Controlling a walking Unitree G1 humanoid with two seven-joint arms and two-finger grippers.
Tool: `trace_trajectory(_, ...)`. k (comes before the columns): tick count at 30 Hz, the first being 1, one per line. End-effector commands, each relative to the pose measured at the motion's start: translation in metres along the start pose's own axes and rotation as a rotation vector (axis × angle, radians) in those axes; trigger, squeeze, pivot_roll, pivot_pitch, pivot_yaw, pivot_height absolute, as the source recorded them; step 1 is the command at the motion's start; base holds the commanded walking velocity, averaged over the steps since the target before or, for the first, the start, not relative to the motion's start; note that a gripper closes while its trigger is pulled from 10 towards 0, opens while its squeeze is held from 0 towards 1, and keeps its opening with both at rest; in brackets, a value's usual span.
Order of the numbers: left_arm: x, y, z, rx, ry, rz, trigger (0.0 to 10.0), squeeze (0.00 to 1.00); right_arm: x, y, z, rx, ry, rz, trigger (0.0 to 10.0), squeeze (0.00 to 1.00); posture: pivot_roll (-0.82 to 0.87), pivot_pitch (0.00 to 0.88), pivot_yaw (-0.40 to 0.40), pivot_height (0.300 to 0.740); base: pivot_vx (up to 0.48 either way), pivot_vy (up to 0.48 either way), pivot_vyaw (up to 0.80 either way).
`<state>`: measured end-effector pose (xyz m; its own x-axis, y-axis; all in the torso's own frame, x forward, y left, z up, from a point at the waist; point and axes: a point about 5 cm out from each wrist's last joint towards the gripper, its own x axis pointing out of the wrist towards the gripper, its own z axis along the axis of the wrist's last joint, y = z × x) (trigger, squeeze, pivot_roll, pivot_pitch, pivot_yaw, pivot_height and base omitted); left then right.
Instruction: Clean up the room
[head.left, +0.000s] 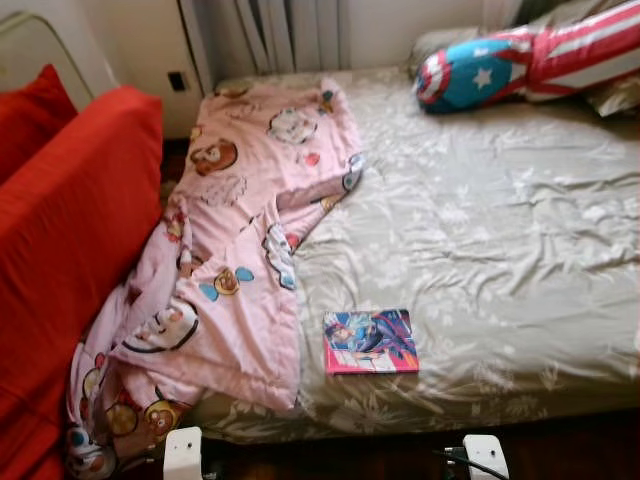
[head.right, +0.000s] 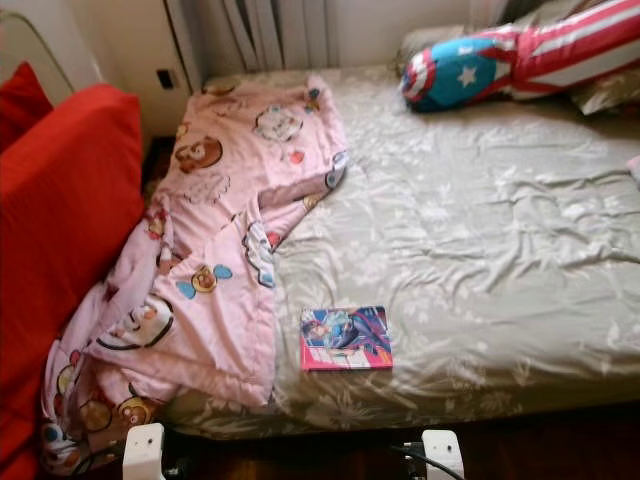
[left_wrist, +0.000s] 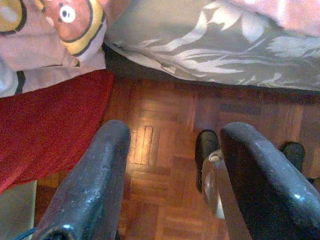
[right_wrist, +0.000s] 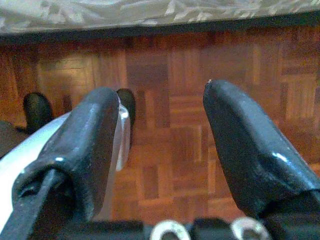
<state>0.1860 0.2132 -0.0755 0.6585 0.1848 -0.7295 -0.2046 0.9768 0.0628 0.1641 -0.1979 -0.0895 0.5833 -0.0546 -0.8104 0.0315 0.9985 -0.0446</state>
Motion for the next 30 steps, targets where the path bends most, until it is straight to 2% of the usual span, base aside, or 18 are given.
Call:
trace_trajectory(1, -0.0028, 0.0017, -0.0108, -0.008, 0.034, 0.008, 10.0, 0.00, -0.0015, -0.0010, -0.0069, 0.002, 0.022, -0.003, 10.0, 0.00, -0.11, 0.165, 0.018, 0.740, 0.000, 0.000, 0.00)
trace_trajectory(14, -0.0027, 0.0001, -0.0110, -0.020, 0.039, -0.005, 10.0, 0.00, -0.0014, -0.0012, -0.0056, -0.015, 0.016, 0.002, 10.0, 0.00, -0.11, 0.169, 0.015, 0.740, 0.000, 0.000, 0.00)
trace_trajectory(19, -0.0025, 0.0000, -0.0103, -0.023, 0.036, -0.007, 10.0, 0.00, -0.0014, -0.0012, -0.0046, -0.027, 0.008, 0.007, 10.0, 0.00, -0.11, 0.168, 0.014, 0.740, 0.270, 0.000, 0.65)
trace_trajectory(30, -0.0022, -0.0008, -0.0094, -0.028, 0.034, -0.008, 10.0, 0.00, -0.0014, -0.0018, -0.0049, -0.008, 0.008, -0.003, 10.0, 0.00, -0.11, 0.167, 0.012, 0.740, 0.292, 0.000, 0.00)
